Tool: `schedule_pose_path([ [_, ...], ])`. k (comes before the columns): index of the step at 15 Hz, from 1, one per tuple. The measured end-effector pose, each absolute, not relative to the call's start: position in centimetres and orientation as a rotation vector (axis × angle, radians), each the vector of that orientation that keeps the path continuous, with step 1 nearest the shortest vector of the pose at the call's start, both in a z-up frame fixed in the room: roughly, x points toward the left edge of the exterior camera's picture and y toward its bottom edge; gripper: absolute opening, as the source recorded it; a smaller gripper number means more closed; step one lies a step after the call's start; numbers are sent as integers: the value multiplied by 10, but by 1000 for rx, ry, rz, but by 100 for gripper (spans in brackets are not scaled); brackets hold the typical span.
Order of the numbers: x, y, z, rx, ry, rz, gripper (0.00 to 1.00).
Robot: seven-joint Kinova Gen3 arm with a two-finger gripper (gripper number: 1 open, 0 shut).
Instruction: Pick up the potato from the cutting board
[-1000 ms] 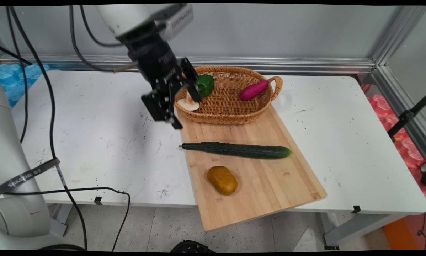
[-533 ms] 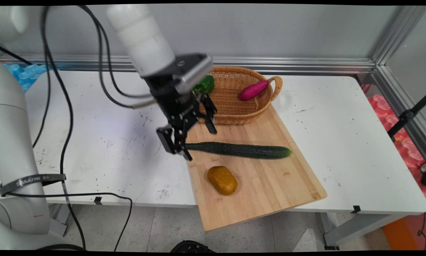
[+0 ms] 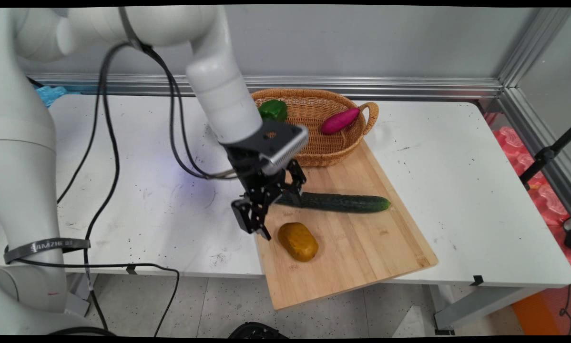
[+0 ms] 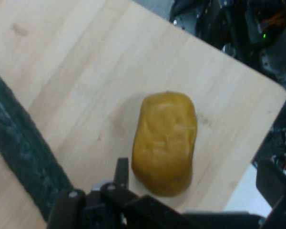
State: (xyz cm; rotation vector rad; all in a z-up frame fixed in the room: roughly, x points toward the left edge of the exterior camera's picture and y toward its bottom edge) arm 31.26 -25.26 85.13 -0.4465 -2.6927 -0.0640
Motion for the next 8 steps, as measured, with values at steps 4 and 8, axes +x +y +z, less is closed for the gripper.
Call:
schedule_pose_path([
  [4,291,-258,821,-452,-2722,-71,100],
  [8,277,-262,800,-452,-2744,-84,100],
])
